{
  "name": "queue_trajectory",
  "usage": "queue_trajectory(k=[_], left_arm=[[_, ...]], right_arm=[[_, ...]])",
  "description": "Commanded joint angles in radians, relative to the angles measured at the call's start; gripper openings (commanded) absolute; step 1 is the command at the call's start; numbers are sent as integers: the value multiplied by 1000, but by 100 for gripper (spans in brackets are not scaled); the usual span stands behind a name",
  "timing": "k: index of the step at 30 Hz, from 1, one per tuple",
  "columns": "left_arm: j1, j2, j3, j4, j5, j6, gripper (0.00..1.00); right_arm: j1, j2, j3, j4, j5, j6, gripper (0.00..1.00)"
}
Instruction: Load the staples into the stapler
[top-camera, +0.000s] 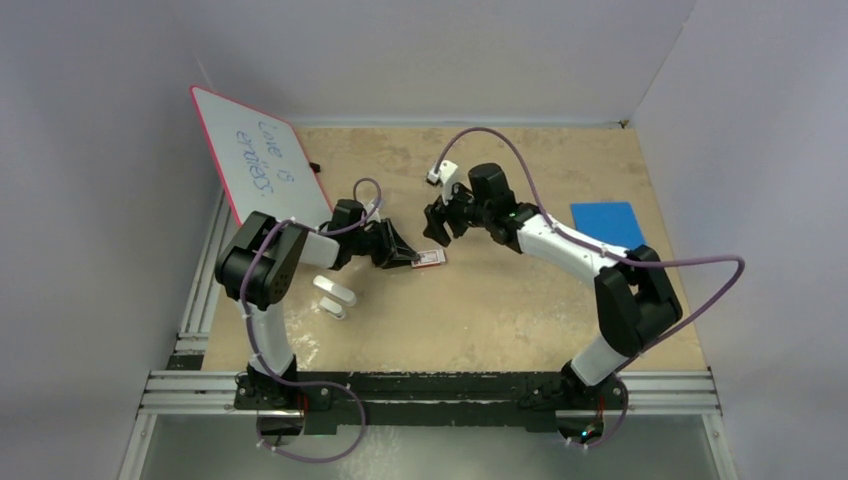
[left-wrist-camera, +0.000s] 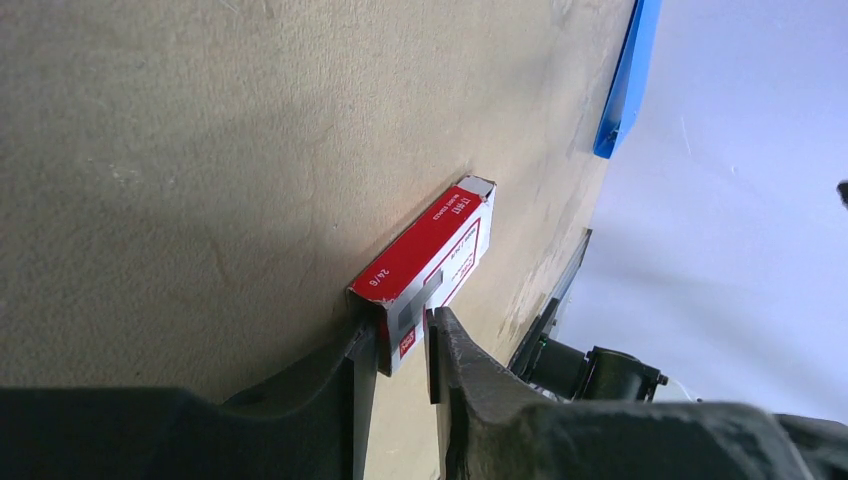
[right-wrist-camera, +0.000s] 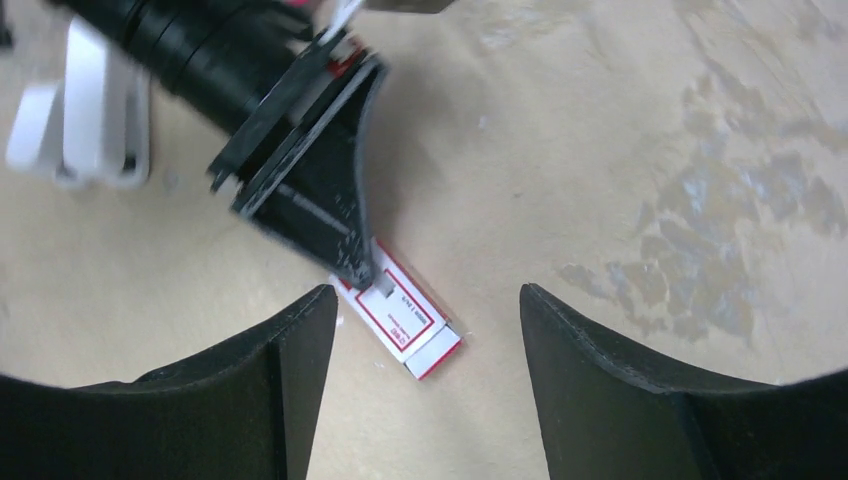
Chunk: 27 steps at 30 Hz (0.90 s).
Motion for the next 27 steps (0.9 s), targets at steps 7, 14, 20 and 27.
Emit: queue_trajectory(k=[7,14,20,27], left_arm=[[6,-24,40,-23,-5,36,19],[7,-26,77,-39,7,92,13],[10,-18,134,-101,17,167,12],[32,39,244,-216,81,257,16]], right_arm=[[5,49,5,79,417,764,67],[5,158,37,91,417,781,42],[5,247,68,75,407,790,38],[4,251,22,28,402,800,34]])
